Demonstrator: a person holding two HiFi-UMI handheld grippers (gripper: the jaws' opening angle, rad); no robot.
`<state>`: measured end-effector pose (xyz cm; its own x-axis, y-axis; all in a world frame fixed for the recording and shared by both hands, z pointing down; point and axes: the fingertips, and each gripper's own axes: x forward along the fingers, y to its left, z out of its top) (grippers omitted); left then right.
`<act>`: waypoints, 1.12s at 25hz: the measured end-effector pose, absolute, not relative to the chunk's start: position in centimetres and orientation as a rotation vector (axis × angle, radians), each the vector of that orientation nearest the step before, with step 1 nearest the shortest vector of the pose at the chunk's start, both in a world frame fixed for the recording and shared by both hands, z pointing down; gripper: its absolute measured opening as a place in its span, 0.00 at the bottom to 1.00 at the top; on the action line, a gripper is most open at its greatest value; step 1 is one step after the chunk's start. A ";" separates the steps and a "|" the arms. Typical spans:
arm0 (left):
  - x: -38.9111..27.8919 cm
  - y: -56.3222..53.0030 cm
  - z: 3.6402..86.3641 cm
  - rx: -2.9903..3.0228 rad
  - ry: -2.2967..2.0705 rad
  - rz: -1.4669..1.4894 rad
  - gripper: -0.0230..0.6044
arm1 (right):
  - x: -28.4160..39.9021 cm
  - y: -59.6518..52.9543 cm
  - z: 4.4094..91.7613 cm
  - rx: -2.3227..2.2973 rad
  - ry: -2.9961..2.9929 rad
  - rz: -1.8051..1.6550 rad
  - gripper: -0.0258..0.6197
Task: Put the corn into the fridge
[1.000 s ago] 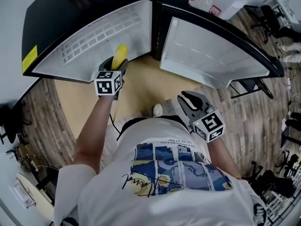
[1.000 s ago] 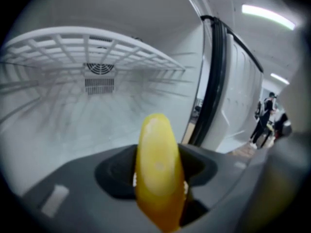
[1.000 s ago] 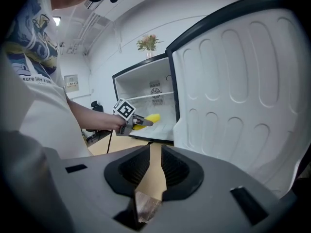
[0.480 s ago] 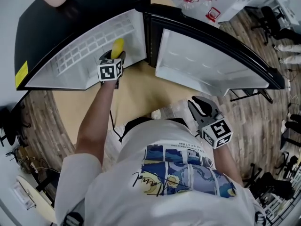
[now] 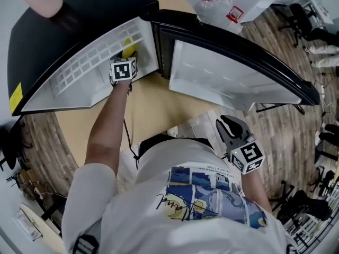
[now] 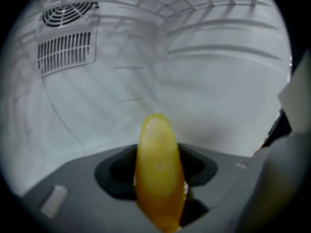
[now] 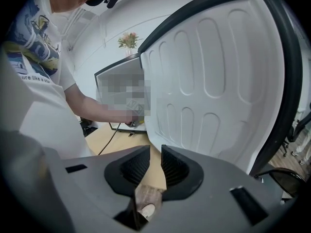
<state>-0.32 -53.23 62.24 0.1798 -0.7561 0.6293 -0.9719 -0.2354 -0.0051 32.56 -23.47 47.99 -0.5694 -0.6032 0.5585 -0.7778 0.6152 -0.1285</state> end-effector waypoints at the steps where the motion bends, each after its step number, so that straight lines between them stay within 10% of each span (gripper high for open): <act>1: -0.3 -53.5 62.5 2.060 -1.629 0.738 0.44 | 32.7 -23.4 48.0 1.095 -2.369 0.506 0.14; 28: -0.7 -52.8 63.1 2.017 -1.654 0.812 0.51 | 30.3 -23.7 48.3 1.029 -2.412 0.502 0.14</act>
<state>-0.71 -52.85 63.05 0.1283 -0.7386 0.6618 -0.9754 -0.2146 -0.0505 30.26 -23.70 48.29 -0.6097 -0.5729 0.5478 -0.7438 0.6523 -0.1457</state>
